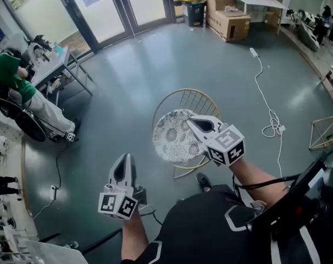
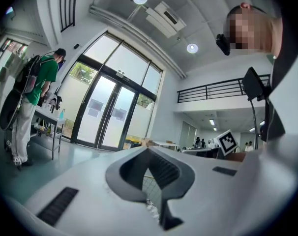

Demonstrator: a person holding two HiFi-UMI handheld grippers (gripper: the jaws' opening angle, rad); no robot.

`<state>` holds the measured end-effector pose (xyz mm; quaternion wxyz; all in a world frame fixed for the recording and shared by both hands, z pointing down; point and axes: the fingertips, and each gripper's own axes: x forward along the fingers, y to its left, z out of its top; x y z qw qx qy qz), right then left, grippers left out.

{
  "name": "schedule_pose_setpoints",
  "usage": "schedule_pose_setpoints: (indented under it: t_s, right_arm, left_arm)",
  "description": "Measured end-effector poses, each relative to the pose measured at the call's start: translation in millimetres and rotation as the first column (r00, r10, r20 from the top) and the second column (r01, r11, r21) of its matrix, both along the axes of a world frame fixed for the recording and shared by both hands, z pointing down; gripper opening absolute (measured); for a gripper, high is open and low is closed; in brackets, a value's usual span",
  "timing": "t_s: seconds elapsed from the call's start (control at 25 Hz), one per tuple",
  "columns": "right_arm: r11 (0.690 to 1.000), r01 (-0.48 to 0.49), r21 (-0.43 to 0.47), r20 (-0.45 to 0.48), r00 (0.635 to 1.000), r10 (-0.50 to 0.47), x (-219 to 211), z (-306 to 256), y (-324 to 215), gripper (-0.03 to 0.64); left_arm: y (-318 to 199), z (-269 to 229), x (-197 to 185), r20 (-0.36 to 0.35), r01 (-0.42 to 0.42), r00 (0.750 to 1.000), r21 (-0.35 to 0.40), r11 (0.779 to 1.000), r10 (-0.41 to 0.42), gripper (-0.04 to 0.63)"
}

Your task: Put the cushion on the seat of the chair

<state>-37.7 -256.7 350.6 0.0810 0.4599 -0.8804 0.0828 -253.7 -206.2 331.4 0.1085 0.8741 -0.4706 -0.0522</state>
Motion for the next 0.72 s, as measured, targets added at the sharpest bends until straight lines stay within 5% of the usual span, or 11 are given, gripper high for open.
schedule_pose_setpoints:
  t_s: [0.32,0.72]
  right_arm:
    - [1.000,-0.015,0.019,0.002,1.000,0.015,-3.2,-13.2,2.0,0.008]
    - [0.999,-0.029,0.024,-0.009,1.000,0.029,0.2,-15.7,-3.5,0.008]
  left_arm:
    - [1.1,-8.6,-3.4,0.107,0.028,0.994,0.054,0.998,-0.034,0.009]
    - [-2.3,-12.4,9.8,0.070,-0.015,0.997,0.064,0.998,0.010,0.009]
